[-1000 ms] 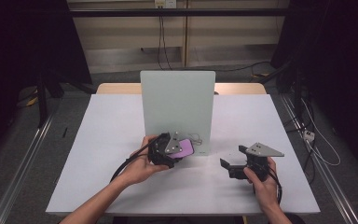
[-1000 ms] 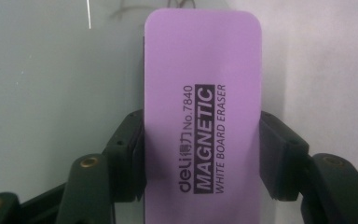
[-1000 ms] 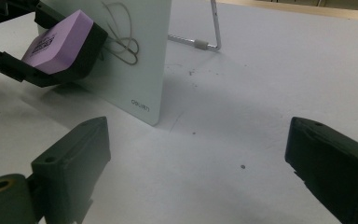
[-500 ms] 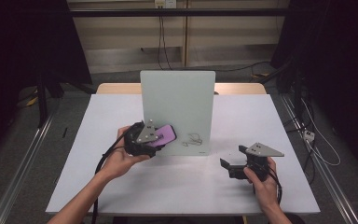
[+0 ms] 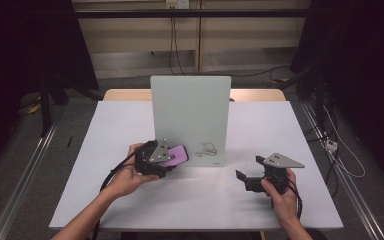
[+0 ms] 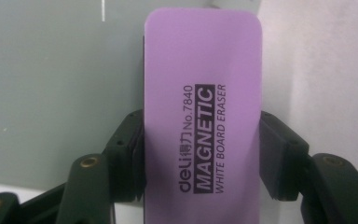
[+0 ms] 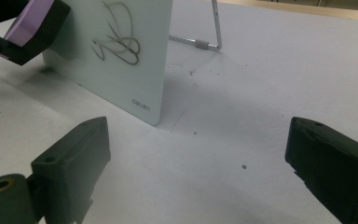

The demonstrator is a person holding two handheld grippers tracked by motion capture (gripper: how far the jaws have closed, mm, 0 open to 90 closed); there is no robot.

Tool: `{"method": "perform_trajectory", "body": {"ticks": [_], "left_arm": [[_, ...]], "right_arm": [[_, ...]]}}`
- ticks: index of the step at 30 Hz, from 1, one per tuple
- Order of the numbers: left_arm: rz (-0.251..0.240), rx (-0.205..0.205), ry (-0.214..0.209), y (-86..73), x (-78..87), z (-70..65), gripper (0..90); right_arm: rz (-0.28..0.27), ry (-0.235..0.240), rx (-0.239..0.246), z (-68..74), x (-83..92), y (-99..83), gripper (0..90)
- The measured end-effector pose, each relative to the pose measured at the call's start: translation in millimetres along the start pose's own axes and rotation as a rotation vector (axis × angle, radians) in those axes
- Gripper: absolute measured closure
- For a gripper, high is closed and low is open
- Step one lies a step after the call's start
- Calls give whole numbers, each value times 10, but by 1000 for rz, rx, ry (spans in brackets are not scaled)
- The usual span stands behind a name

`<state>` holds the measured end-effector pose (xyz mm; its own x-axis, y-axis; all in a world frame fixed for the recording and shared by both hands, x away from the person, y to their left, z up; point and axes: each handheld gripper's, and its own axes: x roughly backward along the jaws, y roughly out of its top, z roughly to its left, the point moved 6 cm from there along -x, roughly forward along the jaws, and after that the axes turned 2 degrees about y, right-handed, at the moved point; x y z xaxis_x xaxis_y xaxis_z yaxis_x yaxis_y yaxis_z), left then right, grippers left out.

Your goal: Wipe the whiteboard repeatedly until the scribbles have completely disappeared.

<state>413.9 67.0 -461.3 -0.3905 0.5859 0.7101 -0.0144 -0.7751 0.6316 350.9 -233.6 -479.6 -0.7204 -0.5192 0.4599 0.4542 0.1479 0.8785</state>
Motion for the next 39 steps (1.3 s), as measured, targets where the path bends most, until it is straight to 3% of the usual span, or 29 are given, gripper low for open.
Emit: {"method": "perform_trajectory", "body": {"ticks": [4, 12, 20, 23, 27, 30, 35, 37, 39], "left_arm": [[3, -13, -20, 53, -18, 5, 412], [-83, 4, 26, 253, 137, 218, 412], [9, -50, -74, 71, -142, -92, 412], [14, -47, -92, 79, -168, -107, 412], [-9, -48, -84, 173, -180, -90, 412], [-42, -43, -56, 297, -102, 14, 412], [-102, -19, 7, 497, 144, 308, 412], [-121, 0, 3, 529, 167, 349, 412], [-120, -9, 2, 538, 140, 322, 411]], "right_arm": [[3, 0, -5, 3, -2, 0, 63], [0, 2, -3, 0, -1, 1, 63], [-2, 2, 0, -3, 11, 0, 63], [-2, 1, -3, -8, 11, 0, 61], [-1, 4, -1, 1, 6, 2, 61], [0, 4, -2, 5, 2, 2, 61], [-2, 4, -2, -6, 11, -1, 61], [-2, 3, -2, -10, 11, -1, 61], [-2, 4, -1, -5, 10, -1, 61]]}}
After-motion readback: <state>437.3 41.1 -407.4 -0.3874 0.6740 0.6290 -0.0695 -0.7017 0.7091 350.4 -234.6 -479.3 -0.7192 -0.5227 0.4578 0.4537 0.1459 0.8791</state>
